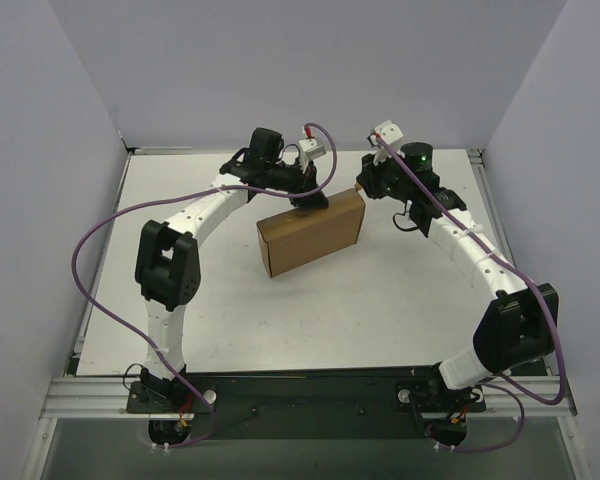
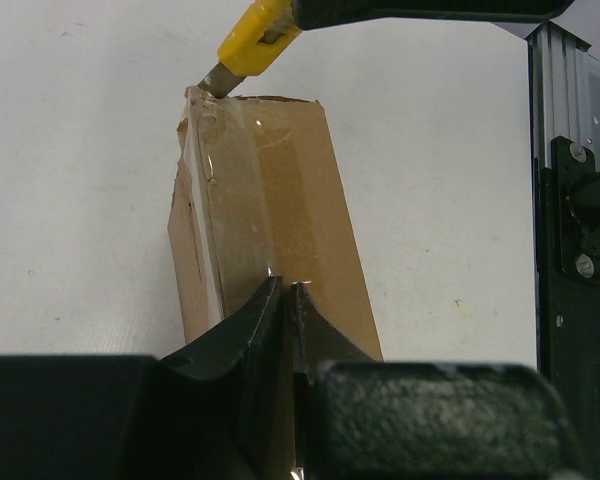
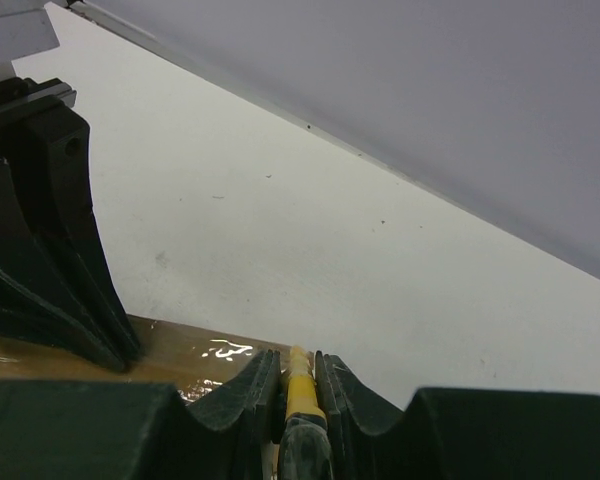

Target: Unpack the express box

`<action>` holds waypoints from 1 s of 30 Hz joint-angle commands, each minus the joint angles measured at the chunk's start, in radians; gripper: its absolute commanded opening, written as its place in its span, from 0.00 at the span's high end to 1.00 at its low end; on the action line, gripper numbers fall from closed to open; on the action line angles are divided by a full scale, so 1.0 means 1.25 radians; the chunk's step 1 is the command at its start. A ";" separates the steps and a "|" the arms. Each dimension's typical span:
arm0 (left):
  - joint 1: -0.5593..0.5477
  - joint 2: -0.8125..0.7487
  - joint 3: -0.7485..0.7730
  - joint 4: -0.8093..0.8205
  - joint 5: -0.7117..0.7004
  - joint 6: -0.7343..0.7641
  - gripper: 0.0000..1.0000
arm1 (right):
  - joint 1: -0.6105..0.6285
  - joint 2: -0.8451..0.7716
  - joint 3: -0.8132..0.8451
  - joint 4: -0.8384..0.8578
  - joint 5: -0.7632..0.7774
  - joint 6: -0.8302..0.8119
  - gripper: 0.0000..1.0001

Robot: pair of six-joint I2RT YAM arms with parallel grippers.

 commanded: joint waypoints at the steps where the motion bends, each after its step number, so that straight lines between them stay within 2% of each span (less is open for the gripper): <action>1: -0.014 0.060 -0.007 -0.079 -0.059 -0.004 0.83 | 0.020 -0.032 0.027 -0.099 0.018 -0.008 1.00; 3: -0.016 0.064 -0.005 -0.078 -0.067 -0.011 0.85 | 0.027 -0.040 0.029 -0.143 0.037 -0.006 1.00; 8: -0.025 0.071 -0.013 -0.076 -0.067 -0.022 1.00 | 0.042 -0.075 0.012 -0.210 0.071 0.010 1.00; 14: -0.037 0.072 -0.024 -0.083 -0.078 -0.031 1.00 | 0.052 -0.112 -0.005 -0.262 0.147 0.043 1.00; 19: -0.041 0.049 -0.030 -0.043 -0.017 -0.064 1.00 | 0.055 -0.121 -0.026 -0.266 0.196 0.097 1.00; 20: -0.041 0.041 -0.029 -0.034 -0.002 -0.068 0.90 | 0.055 -0.116 -0.027 -0.265 0.201 0.102 1.00; 22: -0.041 0.014 -0.027 -0.020 0.007 -0.058 0.83 | 0.055 -0.113 -0.023 -0.260 0.204 0.107 1.00; 27: -0.039 -0.002 -0.026 -0.021 -0.026 -0.049 0.82 | 0.056 -0.112 0.006 -0.264 0.217 0.105 1.00; 30: -0.039 -0.003 -0.047 -0.013 -0.041 -0.049 0.83 | 0.057 -0.109 0.044 -0.339 0.225 0.110 1.00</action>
